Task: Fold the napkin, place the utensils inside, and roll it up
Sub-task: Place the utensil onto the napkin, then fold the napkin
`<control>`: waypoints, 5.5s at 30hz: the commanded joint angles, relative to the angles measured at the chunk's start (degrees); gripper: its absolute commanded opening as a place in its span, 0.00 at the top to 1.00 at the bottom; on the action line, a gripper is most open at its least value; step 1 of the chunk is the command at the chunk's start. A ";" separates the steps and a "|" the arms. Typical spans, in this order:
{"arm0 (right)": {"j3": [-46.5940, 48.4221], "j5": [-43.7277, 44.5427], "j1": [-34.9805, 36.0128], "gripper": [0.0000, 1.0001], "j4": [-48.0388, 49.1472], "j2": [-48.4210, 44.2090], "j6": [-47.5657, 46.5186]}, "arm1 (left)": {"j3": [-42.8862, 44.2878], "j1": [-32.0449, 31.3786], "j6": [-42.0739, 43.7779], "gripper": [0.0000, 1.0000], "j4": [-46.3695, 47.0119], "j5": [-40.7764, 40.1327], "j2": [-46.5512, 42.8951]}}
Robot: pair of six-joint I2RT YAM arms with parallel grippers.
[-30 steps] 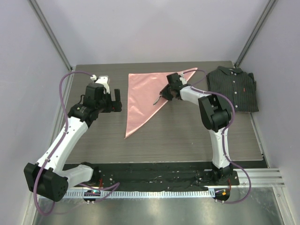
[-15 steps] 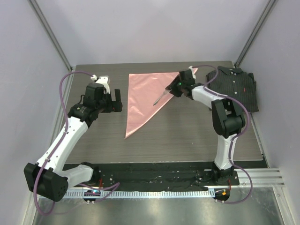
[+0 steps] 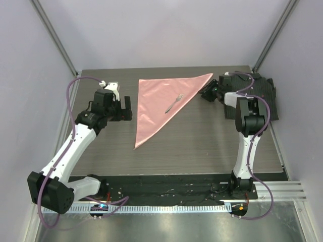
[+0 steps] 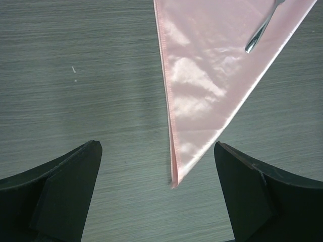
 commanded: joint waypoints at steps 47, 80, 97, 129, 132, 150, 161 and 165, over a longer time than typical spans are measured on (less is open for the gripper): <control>18.35 -0.25 -3.39 0.74 -8.57 15.17 -5.24 | 0.58 0.26 0.82 0.00 0.49 -0.43 1.27; -19.34 4.58 2.15 0.99 9.26 -6.79 -1.20 | -0.04 0.26 0.99 0.00 1.37 0.54 -3.30; -47.66 9.77 5.05 0.94 8.13 -30.87 -2.34 | -1.18 0.26 0.20 0.00 3.12 2.65 -7.17; -54.34 4.32 -13.41 0.47 17.61 -38.28 4.16 | -1.44 0.26 0.03 0.00 3.48 3.62 -7.70; -54.78 4.49 -13.58 0.48 20.34 -36.95 5.13 | -1.53 0.26 0.03 0.00 3.48 3.70 -7.61; -52.41 8.36 -13.67 0.62 20.87 -27.90 3.29 | -1.44 0.26 0.20 0.00 3.56 3.70 -7.09; -51.97 7.39 -13.67 0.78 21.22 -26.66 3.37 | -1.35 0.26 0.12 0.00 3.65 3.70 -7.00; -51.88 6.78 -13.67 0.93 21.22 -26.75 2.85 | -1.44 0.26 0.12 0.00 3.65 3.70 -7.08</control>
